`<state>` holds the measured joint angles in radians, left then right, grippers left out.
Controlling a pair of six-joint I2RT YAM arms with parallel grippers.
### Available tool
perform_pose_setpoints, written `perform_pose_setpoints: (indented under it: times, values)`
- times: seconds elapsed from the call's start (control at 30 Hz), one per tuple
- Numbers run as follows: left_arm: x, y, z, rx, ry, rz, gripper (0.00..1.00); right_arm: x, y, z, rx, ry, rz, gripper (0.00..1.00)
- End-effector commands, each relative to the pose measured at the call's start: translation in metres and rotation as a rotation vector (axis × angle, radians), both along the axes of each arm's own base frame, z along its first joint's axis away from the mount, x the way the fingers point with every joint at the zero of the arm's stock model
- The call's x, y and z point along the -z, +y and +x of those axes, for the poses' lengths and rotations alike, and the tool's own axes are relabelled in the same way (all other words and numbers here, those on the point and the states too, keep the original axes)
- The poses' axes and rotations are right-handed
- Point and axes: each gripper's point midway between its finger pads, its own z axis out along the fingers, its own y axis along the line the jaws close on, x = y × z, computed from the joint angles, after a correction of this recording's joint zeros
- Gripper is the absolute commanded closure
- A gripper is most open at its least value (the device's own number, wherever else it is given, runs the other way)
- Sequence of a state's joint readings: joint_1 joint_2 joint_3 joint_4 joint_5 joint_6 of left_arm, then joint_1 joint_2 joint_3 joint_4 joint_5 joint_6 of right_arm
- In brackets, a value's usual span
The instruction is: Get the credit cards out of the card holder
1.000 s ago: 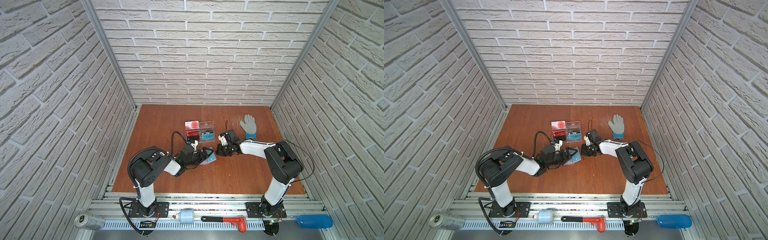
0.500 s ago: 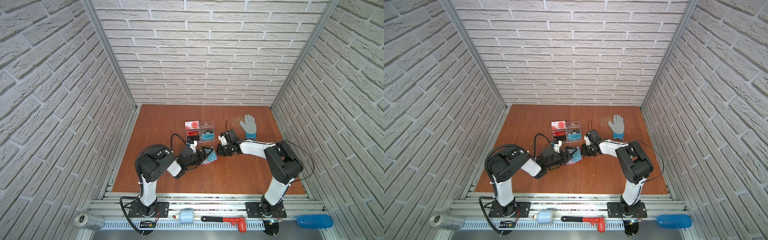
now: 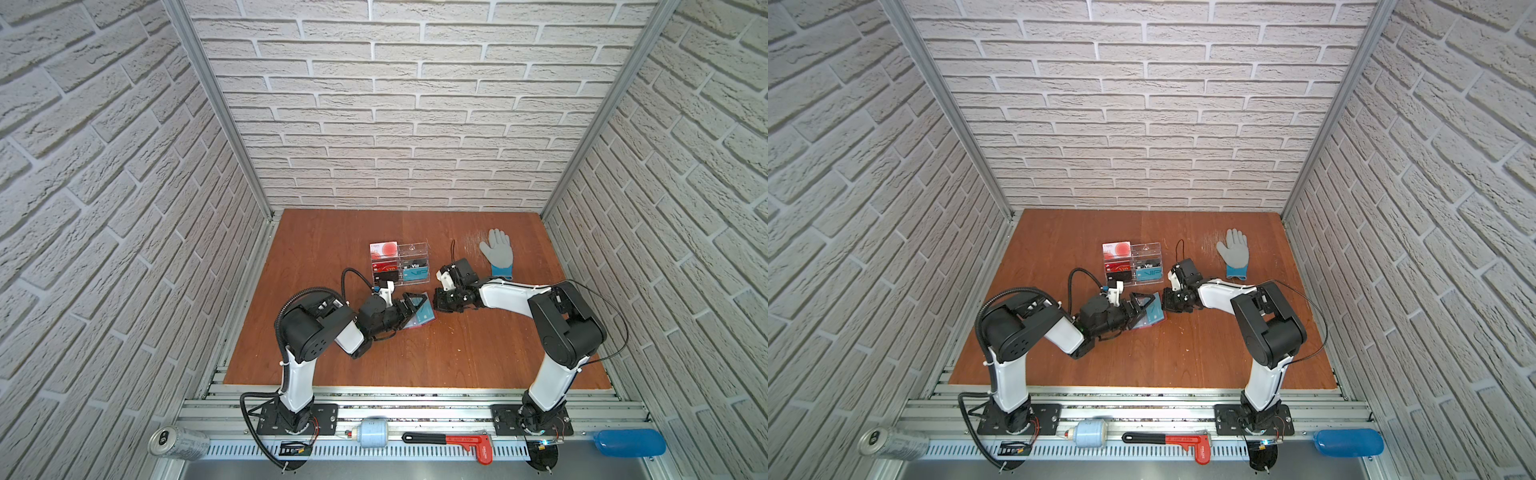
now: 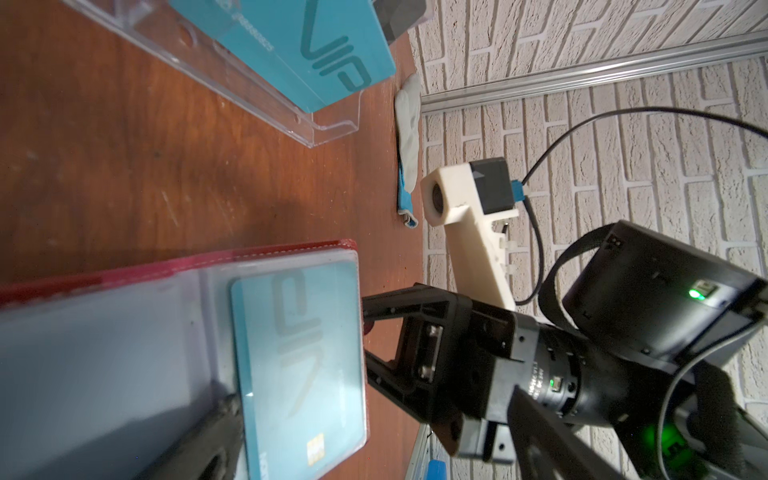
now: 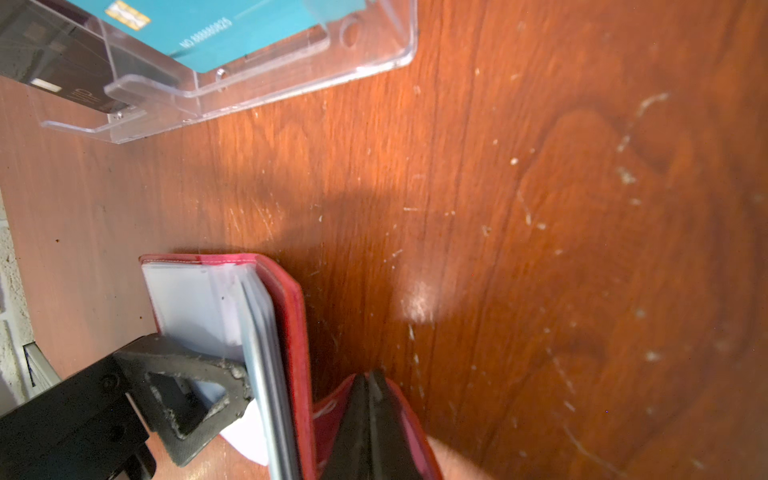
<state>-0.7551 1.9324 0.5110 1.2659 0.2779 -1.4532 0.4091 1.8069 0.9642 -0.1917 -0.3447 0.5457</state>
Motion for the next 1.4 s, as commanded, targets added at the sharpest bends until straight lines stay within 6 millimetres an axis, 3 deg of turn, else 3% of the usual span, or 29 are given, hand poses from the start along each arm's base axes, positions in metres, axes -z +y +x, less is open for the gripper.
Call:
perform_pose_setpoints:
  times: [0.0, 0.47, 1.13, 1.37]
  values:
    - [-0.001, -0.004, -0.003, 0.007, -0.032, -0.008, 0.02, 0.029, -0.003, -0.029, -0.023, 0.113, -0.063, 0.94]
    - [-0.038, -0.017, -0.009, 0.045, -0.146, -0.076, 0.02, 0.029, -0.003, -0.028, -0.026, 0.111, -0.064, 0.94]
    - [-0.075, -0.02, -0.021, 0.084, -0.288, -0.098, 0.02, 0.03, -0.003, -0.028, -0.028, 0.114, -0.063, 0.94]
    - [-0.089, -0.029, -0.03, 0.151, -0.349, -0.115, 0.02, 0.03, -0.002, -0.029, -0.03, 0.117, -0.062, 0.94]
